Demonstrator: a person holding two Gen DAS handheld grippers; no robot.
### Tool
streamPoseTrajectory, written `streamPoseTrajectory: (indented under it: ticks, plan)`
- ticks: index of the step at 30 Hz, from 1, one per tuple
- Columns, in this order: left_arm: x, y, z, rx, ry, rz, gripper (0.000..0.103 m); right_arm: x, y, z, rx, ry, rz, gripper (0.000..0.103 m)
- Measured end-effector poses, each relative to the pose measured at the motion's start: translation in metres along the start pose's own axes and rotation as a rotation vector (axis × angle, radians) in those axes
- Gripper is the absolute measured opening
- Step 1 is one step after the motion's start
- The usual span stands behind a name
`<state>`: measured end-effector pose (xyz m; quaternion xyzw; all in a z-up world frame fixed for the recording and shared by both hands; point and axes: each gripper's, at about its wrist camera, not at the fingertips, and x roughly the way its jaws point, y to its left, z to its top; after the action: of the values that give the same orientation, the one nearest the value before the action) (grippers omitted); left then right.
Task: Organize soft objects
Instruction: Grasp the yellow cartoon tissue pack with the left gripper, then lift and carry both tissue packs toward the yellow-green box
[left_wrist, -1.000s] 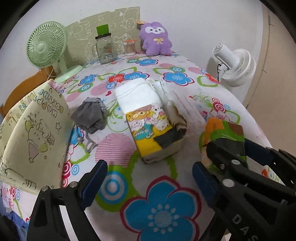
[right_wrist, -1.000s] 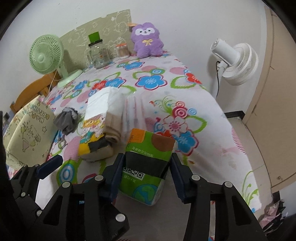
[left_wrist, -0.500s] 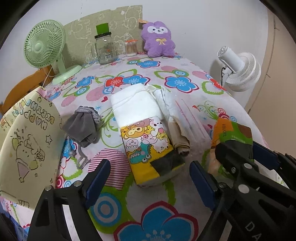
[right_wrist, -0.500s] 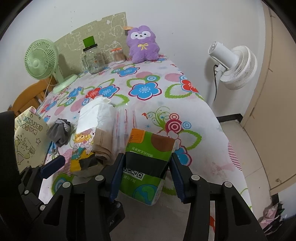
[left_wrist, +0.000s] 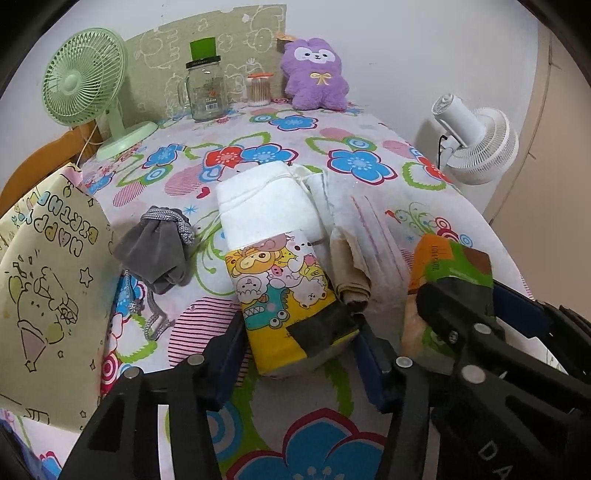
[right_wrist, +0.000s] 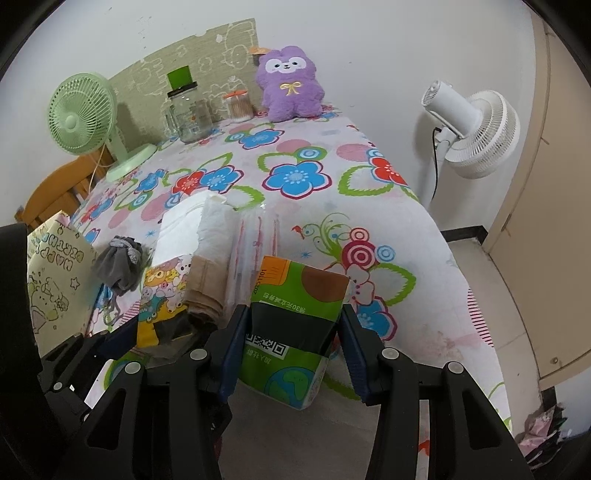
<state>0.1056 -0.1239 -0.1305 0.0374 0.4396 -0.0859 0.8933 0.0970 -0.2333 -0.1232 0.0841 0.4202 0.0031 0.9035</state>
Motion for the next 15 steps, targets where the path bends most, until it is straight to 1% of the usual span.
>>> streamPoseTrajectory:
  ticks: [15]
  plan:
    - [-0.024,0.01,-0.012,-0.006,-0.023,0.0,0.054,-0.015,0.016,-0.01,-0.02,-0.009,0.018,0.051]
